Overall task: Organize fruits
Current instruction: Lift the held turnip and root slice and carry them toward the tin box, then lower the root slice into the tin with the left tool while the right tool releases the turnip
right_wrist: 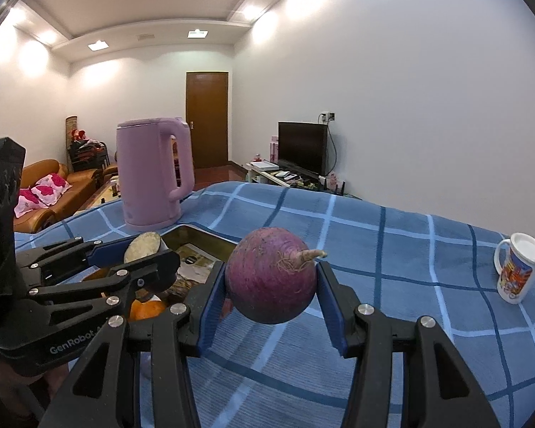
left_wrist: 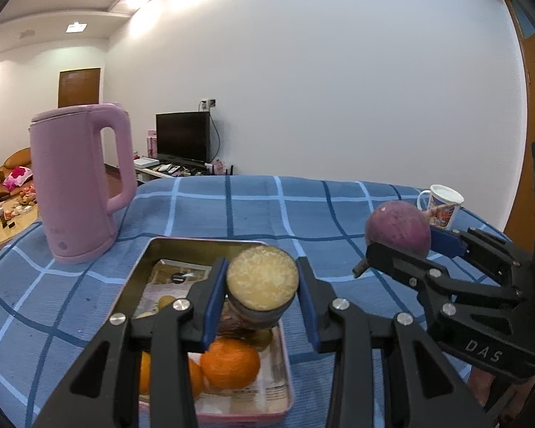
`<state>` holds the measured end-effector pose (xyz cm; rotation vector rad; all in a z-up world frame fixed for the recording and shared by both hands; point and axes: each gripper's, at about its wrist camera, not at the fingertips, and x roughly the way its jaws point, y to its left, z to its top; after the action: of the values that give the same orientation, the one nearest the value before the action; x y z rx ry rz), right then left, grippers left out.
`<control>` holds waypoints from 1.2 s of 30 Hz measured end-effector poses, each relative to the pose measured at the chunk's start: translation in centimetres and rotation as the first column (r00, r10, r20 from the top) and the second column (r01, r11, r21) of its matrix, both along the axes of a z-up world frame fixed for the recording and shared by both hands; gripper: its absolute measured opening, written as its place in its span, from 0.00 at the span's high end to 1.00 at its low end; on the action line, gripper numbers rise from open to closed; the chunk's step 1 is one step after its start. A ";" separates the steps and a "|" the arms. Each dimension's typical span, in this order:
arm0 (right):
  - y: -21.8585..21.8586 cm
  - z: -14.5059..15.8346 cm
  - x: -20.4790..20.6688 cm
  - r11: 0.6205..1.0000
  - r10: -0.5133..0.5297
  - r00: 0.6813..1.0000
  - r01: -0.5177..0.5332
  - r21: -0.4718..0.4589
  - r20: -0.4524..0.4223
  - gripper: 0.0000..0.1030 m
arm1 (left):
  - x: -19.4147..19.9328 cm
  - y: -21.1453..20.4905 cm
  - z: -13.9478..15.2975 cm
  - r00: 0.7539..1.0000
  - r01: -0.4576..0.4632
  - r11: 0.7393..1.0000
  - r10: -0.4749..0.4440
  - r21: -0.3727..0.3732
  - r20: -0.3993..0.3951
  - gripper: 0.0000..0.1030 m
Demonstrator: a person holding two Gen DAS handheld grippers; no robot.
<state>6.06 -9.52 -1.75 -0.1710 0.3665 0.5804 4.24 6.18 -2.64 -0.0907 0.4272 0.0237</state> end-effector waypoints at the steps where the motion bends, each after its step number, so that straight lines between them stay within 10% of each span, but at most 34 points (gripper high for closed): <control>1: 0.2 0.0 0.0 1.000 0.005 1.000 -0.005 0.000 -0.001 0.50 | 0.0 0.1 0.0 1.000 -0.004 1.000 0.004 0.002 -0.002 0.62; 36: 7.1 -0.3 -0.2 0.991 0.128 0.992 -0.128 -0.042 -0.006 0.50 | -0.5 6.6 -1.1 0.986 -0.154 0.988 0.155 0.022 -0.065 0.62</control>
<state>5.84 -2.45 -2.01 -0.2352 0.3735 0.6996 3.77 12.80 -3.73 -0.1063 0.4853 0.1831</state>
